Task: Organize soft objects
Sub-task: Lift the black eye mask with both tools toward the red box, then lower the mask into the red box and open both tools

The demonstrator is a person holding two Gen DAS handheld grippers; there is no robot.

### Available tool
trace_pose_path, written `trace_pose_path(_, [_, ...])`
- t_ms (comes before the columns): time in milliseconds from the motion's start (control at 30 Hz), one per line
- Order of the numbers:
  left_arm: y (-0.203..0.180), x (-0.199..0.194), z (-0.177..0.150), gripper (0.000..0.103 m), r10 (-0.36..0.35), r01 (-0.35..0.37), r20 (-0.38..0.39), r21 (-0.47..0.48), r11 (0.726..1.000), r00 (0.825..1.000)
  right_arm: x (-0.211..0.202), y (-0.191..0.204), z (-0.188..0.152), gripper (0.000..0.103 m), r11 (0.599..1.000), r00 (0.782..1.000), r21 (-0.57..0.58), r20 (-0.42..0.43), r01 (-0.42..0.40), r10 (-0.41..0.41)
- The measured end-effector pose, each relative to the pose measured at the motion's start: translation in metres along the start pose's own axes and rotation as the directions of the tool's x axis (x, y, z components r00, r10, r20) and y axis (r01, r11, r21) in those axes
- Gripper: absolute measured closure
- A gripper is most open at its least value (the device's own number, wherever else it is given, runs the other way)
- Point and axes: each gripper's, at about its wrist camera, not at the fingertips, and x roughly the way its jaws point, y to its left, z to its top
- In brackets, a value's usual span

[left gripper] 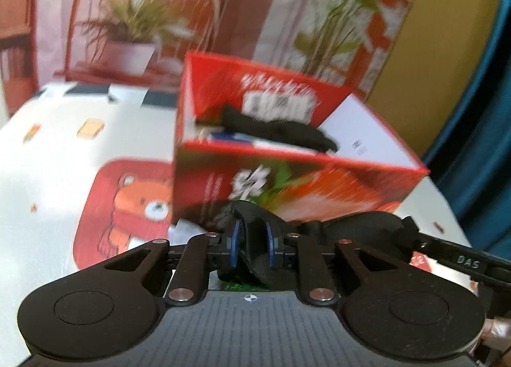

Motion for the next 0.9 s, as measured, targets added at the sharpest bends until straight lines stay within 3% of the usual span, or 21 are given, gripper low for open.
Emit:
trace_pose_path(400, [-0.016, -0.046, 0.009, 0.087, -0.031, 0.026, 0.107, 0.051, 0.998, 0.994, -0.046, 0.020, 0.011, 0.086, 0.996, 0.994, -0.090, 0.102, -0.014, 0.024])
trace_pose_path(733, [-0.029, -0.080, 0.027, 0.088, -0.066, 0.043, 0.228, 0.106, 0.993, 0.971, -0.073, 0.038, 0.032, 0.087, 0.990, 0.979, -0.142, 0.196, -0.020, 0.048])
trace_pose_path(900, [-0.039, -0.076, 0.051, 0.088, -0.064, 0.020, 0.276, 0.159, 0.987, 0.959, -0.071, 0.046, 0.056, 0.087, 0.980, 0.972, -0.198, 0.226, -0.022, 0.067])
